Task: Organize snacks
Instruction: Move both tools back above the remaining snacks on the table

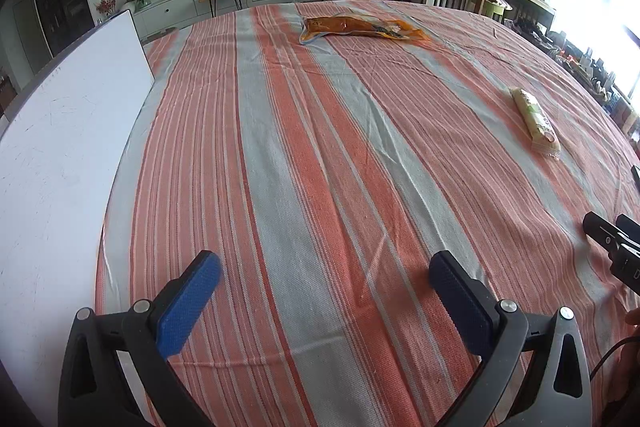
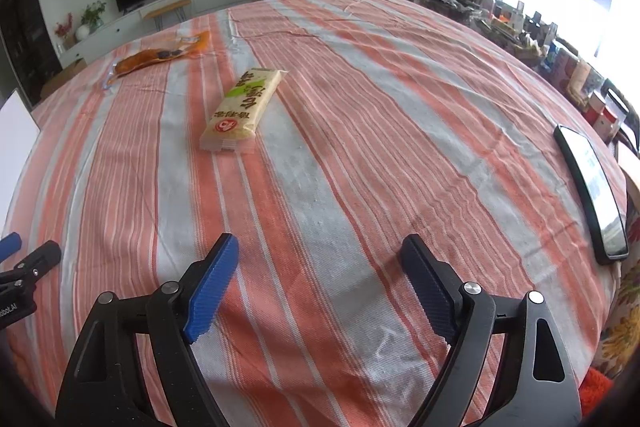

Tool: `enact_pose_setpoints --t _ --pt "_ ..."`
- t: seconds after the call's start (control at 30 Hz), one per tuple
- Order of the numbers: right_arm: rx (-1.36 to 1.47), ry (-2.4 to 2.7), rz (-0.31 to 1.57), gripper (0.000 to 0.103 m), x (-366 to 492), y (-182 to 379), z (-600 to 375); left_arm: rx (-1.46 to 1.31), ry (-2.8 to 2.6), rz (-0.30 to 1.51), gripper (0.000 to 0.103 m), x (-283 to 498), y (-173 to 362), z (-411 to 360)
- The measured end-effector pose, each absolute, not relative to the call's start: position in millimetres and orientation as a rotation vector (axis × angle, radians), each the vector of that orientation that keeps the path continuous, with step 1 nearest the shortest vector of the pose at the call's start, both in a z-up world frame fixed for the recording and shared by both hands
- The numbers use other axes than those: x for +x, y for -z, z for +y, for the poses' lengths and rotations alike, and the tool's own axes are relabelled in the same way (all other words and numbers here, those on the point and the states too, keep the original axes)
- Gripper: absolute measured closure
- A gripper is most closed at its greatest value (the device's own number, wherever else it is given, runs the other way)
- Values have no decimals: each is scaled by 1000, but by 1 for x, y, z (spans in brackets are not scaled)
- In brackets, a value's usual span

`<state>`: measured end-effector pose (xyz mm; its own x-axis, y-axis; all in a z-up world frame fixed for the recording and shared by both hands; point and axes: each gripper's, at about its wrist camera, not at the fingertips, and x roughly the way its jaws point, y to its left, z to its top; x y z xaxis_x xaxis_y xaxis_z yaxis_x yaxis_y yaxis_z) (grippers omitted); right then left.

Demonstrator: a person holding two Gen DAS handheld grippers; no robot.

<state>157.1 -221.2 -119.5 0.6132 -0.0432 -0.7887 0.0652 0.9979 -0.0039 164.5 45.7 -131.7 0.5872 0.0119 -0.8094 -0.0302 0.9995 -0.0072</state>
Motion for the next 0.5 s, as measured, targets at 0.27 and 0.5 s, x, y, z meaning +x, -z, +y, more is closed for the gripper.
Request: enact_pose_setpoints --t 0.27,0.5 --pt "27 60 908 16 157 119 -221 -21 -24 943 0 164 132 46" --pt "179 12 880 18 153 113 -240 -21 -24 943 0 165 132 46"
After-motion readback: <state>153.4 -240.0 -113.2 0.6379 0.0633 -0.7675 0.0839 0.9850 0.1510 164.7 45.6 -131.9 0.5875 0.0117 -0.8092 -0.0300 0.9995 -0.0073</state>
